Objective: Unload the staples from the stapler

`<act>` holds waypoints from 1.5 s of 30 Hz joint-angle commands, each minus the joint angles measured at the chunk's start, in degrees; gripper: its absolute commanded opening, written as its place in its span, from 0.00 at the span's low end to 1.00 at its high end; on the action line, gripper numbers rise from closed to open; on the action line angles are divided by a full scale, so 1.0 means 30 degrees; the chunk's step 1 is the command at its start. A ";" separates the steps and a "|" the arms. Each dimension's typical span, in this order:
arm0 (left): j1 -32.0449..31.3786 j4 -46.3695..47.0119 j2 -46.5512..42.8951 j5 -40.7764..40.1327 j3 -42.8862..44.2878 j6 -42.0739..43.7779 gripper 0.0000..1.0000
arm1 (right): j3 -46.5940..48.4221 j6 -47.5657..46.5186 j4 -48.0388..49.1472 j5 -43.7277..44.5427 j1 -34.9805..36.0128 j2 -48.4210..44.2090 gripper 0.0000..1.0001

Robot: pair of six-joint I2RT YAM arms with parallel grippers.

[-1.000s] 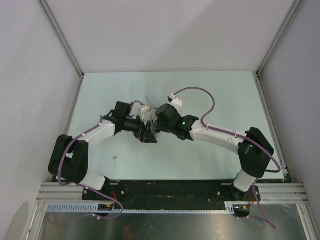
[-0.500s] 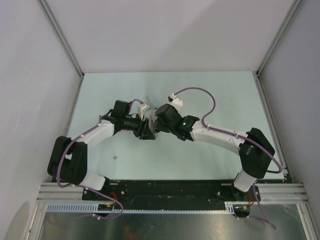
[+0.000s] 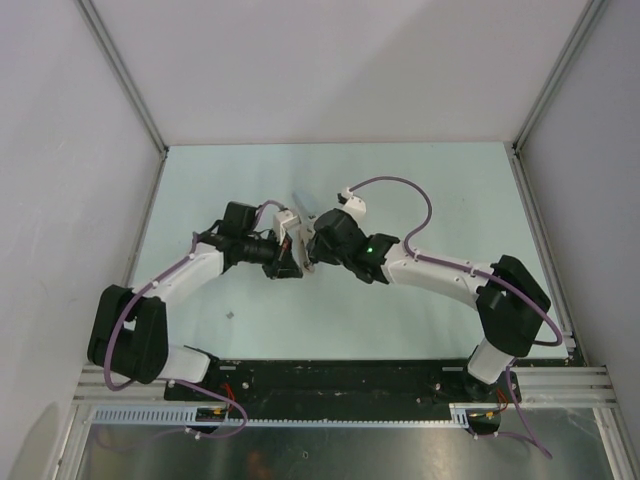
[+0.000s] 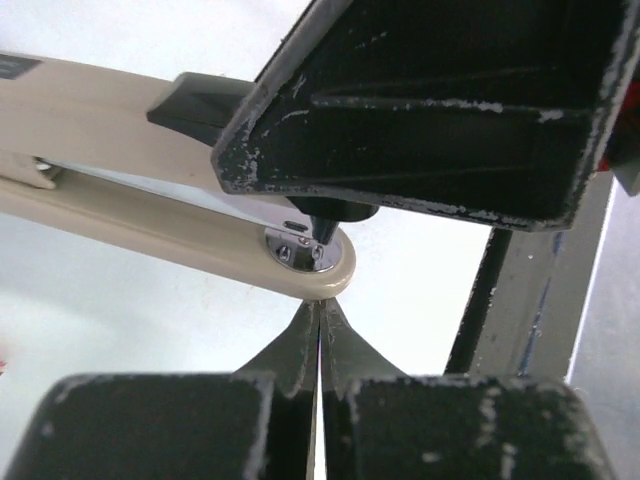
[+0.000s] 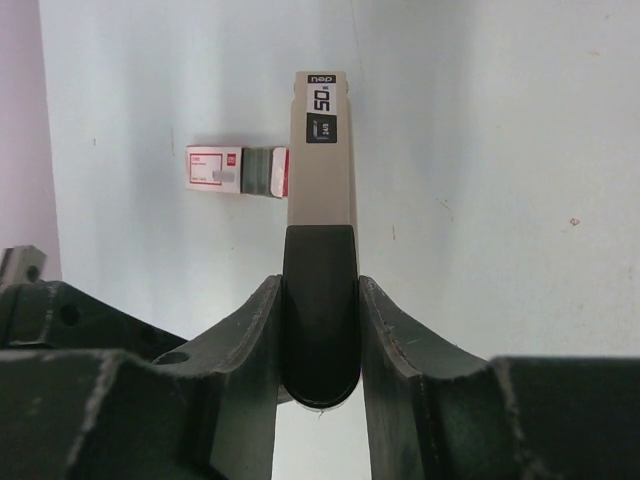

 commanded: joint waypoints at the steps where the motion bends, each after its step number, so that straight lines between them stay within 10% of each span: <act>1: -0.0111 0.1430 -0.0731 -0.0753 0.1131 0.1175 0.00 | -0.0875 0.0357 0.1862 -0.1887 0.0466 -0.0926 0.00; 5: 0.0027 0.1422 -0.0251 -0.1028 0.1319 0.0708 0.01 | -0.1455 0.0452 0.2087 -0.1602 0.0740 -0.1268 0.00; 14: 0.0216 0.1276 -0.0005 -0.0954 0.1473 -0.1249 0.45 | -0.1504 0.0090 0.0821 0.0601 0.0882 -0.1407 0.00; 30: 0.2474 0.0638 -0.1566 -0.0418 0.1435 -0.1469 0.48 | -0.0230 -0.0590 -0.5870 0.2704 0.1071 0.2363 0.00; 36: 0.2503 0.0518 -0.2334 -0.0391 0.1123 -0.1262 0.49 | 0.1369 -0.0634 -0.7381 0.1458 0.0909 0.4018 0.29; 45: 0.2509 0.0426 -0.3229 -0.0189 0.0423 -0.0938 0.49 | 0.2533 -0.0846 -0.8716 0.0566 0.0182 0.5280 0.39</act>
